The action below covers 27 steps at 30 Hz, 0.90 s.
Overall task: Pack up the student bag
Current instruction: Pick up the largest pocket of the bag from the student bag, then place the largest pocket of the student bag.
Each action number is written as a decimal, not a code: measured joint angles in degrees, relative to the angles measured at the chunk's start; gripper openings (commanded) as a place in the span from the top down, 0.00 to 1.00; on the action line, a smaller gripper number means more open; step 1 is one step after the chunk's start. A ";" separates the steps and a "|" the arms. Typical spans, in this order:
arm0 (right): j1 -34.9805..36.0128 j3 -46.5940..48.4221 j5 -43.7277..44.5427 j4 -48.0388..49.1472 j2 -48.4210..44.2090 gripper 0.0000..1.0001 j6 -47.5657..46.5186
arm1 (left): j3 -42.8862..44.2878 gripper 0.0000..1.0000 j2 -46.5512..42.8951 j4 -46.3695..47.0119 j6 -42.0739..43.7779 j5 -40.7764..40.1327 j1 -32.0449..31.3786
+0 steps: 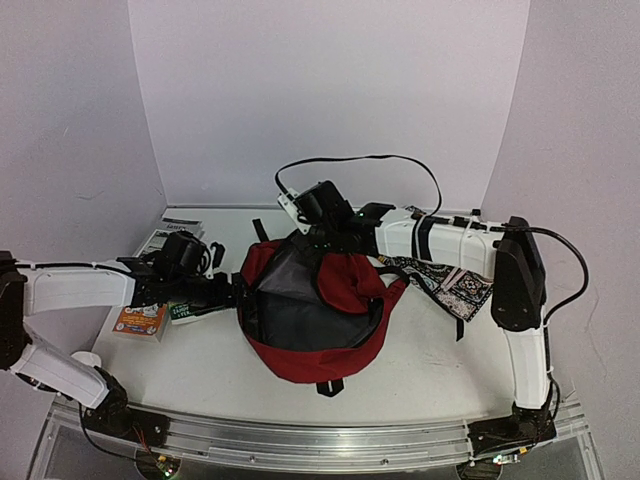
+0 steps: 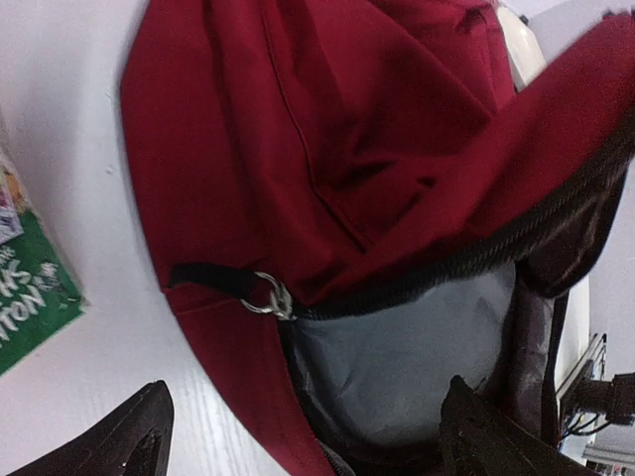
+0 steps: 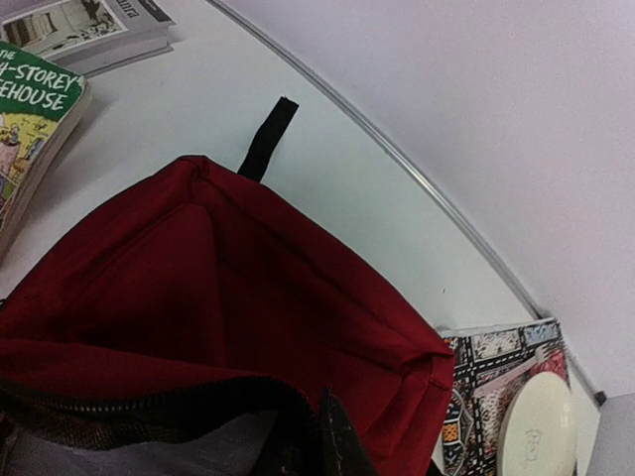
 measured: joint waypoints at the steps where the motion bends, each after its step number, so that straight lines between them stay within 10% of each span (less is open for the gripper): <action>1: -0.73 -0.17 -0.64 -0.10 0.28 0.87 1.01 | 0.01 0.06 1.30 0.53 -0.34 0.28 -1.32; 12: -7.96 -4.15 -3.45 -0.20 1.80 0.71 7.08 | -0.23 0.36 10.63 1.84 -1.13 -2.27 -7.76; 19: -12.72 -9.72 -9.69 -0.14 1.80 0.53 10.19 | -2.84 0.34 4.50 -2.69 0.07 -10.48 -5.71; 27: -13.54 -12.27 -20.23 -3.22 -0.16 0.30 15.20 | -2.69 0.10 1.49 -7.52 2.34 -13.31 -1.79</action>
